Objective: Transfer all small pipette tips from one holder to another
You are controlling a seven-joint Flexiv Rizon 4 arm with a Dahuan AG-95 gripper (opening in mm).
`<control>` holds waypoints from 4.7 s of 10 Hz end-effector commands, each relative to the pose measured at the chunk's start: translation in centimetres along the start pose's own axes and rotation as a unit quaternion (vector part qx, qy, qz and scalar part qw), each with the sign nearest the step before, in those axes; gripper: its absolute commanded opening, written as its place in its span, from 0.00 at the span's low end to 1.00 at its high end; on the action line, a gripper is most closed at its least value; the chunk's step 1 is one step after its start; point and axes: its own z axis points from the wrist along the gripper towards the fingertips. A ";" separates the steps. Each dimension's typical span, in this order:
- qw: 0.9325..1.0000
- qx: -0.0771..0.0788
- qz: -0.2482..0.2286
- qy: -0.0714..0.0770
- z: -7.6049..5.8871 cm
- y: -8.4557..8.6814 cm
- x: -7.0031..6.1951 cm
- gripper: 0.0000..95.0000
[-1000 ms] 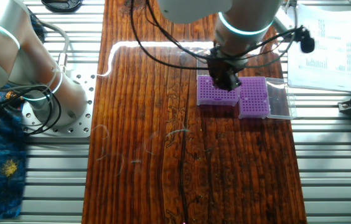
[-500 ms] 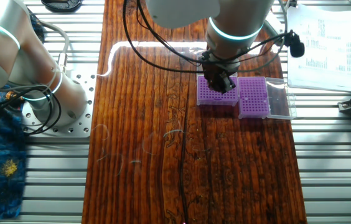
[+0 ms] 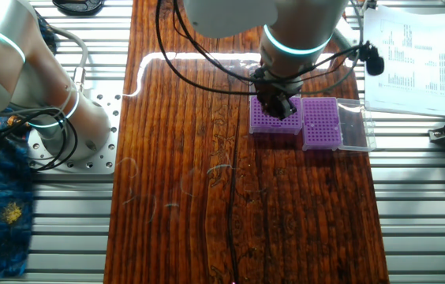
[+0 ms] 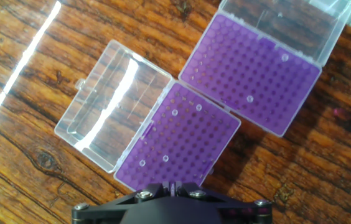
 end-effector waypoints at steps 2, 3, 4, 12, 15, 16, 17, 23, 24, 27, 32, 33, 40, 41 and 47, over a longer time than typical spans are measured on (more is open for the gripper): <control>1.000 0.001 0.000 -0.002 0.1 0.0 0.1 0.00; 1.000 0.000 -0.001 -0.002 0.1 0.0 0.1 0.00; 1.000 0.000 0.000 -0.002 0.1 0.0 0.2 0.00; 1.000 -0.001 0.001 -0.004 0.4 0.2 0.0 0.00; 1.000 -0.001 0.002 -0.005 0.6 0.2 0.0 0.00; 1.000 0.000 0.000 -0.004 0.7 0.2 0.0 0.00; 1.000 0.001 -0.001 -0.004 0.8 0.2 0.0 0.00; 1.000 0.001 -0.006 -0.002 0.9 0.1 0.0 0.20; 1.000 0.002 -0.006 -0.003 0.9 0.1 0.0 0.20; 1.000 0.006 -0.010 -0.004 0.9 0.1 -0.2 0.20; 0.999 0.015 -0.046 -0.004 0.1 -3.1 -3.9 0.00; 0.999 0.016 -0.049 -0.005 0.2 -3.6 -4.4 0.00; 0.996 0.014 -0.083 -0.007 0.4 -7.3 -6.9 0.20; 0.996 0.015 -0.083 -0.007 0.5 -7.5 -7.2 0.20; 0.997 0.018 -0.070 -0.012 1.0 -8.3 -8.6 0.20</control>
